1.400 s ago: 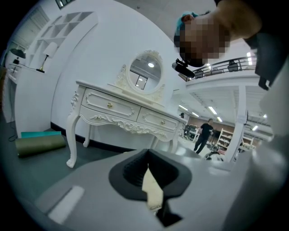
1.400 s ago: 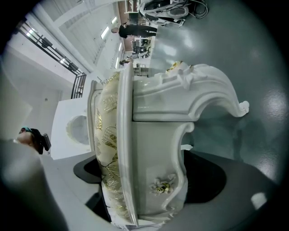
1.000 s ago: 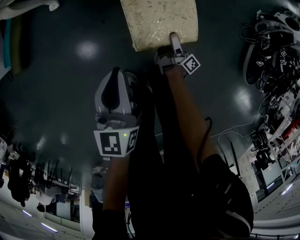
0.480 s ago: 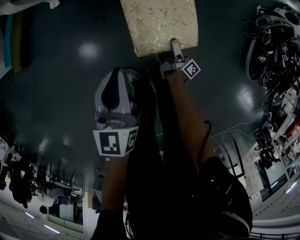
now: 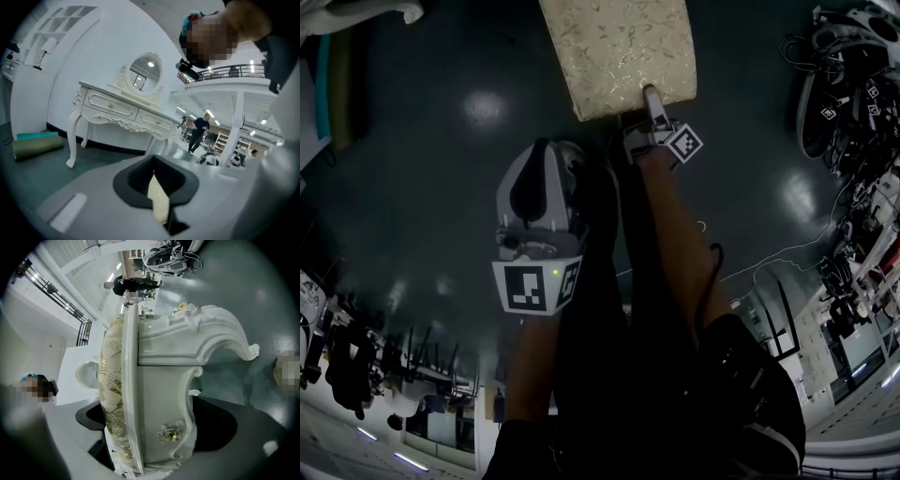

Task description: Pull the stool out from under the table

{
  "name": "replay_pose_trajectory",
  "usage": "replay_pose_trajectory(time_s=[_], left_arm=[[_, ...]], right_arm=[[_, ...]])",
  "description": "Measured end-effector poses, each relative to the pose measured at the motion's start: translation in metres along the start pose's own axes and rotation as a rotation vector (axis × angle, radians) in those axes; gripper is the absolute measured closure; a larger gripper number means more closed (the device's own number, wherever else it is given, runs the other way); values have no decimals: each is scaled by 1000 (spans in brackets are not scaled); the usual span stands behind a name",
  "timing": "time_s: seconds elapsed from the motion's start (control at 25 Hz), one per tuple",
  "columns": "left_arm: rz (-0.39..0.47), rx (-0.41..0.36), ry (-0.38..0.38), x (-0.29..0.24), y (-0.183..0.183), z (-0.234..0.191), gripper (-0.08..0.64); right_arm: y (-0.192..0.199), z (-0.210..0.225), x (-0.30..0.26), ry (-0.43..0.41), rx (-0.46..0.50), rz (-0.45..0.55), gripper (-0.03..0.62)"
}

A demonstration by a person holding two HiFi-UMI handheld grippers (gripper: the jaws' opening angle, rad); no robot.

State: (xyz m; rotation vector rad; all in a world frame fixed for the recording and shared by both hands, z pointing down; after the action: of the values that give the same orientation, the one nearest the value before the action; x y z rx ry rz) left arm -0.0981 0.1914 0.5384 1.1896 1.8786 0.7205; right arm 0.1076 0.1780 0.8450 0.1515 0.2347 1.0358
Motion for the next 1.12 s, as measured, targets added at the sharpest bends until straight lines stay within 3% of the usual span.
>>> replay_pose_trajectory(time_s=[0.56, 1.12], left_arm=[[9, 8, 3, -5, -6, 0, 554], [50, 18, 15, -2, -32, 11, 554]], right_arm=[[8, -10, 10, -8, -50, -22, 17], [6, -20, 40, 100, -40, -14, 14]])
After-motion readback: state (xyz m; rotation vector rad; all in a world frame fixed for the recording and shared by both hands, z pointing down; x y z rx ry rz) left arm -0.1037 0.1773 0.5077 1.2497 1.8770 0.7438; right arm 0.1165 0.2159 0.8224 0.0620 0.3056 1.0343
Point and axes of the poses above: the fingertips, and each gripper's own axes: x backward along the fingers, z to its right, y out of its underside, the point moved 3 cm from there along x, backward along the fingers, and after that the axes turned 14 degrees about x, right-handed, at the moved point
